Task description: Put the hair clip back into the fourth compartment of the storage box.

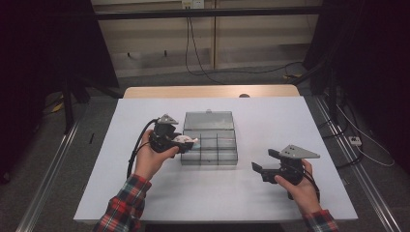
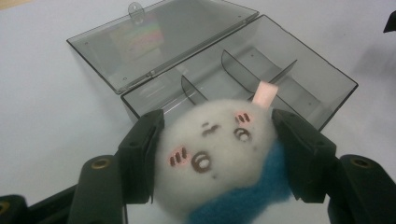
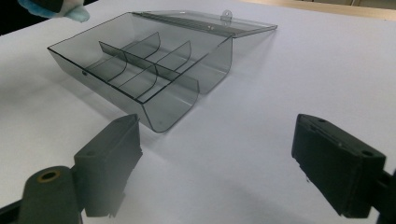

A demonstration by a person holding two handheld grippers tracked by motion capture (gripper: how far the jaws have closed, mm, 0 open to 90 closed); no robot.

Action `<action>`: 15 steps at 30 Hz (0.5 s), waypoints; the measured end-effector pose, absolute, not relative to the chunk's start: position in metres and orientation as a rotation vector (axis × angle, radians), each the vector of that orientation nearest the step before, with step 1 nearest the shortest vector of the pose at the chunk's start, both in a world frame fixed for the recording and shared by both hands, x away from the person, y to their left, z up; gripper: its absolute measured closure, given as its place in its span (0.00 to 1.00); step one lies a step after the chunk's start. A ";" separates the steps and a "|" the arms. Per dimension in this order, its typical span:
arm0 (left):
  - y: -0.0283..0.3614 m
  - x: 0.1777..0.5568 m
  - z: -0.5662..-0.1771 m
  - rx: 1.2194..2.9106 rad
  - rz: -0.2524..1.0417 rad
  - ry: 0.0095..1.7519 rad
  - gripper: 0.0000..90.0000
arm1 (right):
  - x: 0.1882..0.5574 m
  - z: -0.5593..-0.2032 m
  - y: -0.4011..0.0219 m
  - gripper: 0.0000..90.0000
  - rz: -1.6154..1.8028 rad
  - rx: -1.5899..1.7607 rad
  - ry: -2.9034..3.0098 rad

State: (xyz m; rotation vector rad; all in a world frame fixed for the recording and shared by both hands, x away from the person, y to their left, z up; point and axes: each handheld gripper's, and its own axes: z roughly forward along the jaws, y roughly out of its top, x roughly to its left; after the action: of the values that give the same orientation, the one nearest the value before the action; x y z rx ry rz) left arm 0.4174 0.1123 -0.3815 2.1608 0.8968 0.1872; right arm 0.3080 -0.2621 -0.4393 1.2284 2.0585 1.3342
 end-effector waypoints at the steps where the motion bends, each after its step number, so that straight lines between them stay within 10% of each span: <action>1: 0.112 0.418 -0.382 2.159 0.190 0.894 0.41 | 0.308 -0.439 -0.262 0.17 1.334 1.228 2.058; 15: 0.101 0.421 -0.386 2.166 0.184 0.891 0.41 | 0.308 -0.439 -0.263 0.17 1.337 1.231 2.056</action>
State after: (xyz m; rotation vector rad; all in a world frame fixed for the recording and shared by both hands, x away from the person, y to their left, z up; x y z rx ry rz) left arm 0.4214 0.1014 -0.3860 2.1665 0.8912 0.1838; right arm 0.3083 -0.2630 -0.4393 1.2312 2.0556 1.3371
